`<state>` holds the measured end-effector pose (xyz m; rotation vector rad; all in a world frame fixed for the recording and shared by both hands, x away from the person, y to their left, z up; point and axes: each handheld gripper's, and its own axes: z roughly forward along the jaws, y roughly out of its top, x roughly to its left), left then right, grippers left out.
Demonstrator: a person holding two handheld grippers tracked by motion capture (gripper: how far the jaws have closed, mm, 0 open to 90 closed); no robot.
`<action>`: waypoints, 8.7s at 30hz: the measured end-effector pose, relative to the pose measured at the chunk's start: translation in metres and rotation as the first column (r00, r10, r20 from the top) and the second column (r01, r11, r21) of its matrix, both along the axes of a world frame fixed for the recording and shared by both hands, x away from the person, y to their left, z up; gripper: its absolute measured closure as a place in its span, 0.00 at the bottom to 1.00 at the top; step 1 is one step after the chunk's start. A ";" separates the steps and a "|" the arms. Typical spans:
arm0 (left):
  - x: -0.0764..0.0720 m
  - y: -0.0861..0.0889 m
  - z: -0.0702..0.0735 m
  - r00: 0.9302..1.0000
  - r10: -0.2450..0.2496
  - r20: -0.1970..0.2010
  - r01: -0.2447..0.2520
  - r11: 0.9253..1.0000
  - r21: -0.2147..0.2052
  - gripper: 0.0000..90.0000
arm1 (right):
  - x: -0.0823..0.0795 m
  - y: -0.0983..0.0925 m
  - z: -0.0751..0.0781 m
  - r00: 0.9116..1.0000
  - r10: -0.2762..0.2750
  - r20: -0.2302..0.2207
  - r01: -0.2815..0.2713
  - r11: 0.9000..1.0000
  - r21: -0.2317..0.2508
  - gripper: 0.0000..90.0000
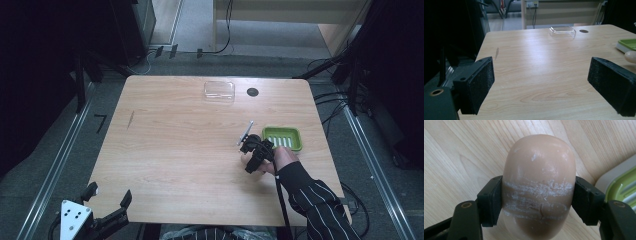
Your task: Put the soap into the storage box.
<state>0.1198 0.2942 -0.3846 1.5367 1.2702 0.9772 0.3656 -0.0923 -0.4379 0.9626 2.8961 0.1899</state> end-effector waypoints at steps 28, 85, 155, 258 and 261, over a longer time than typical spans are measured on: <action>0.000 0.000 0.000 1.000 -0.002 0.003 0.002 1.000 -0.001 0.08 | -0.001 -0.031 0.014 0.999 0.031 0.022 -0.030 0.999 -0.019 0.37; 0.000 -0.001 0.000 1.000 0.001 0.000 -0.001 1.000 0.001 0.08 | 0.021 -0.079 0.040 0.994 0.073 0.075 -0.072 0.997 -0.017 0.37; -0.024 0.008 0.000 0.996 0.085 0.000 -0.085 0.996 0.003 0.08 | 0.082 -0.098 0.018 0.970 0.237 0.057 -0.234 0.971 -0.053 0.37; -0.012 0.002 0.001 0.999 0.038 0.002 -0.038 0.999 0.007 0.08 | 0.070 -0.095 0.018 0.998 -0.065 0.013 0.065 0.998 -0.003 0.06; -0.010 0.001 0.001 0.999 0.036 0.001 -0.036 0.999 0.007 0.08 | 0.067 -0.093 0.018 0.998 -0.068 0.014 0.068 0.998 -0.009 0.05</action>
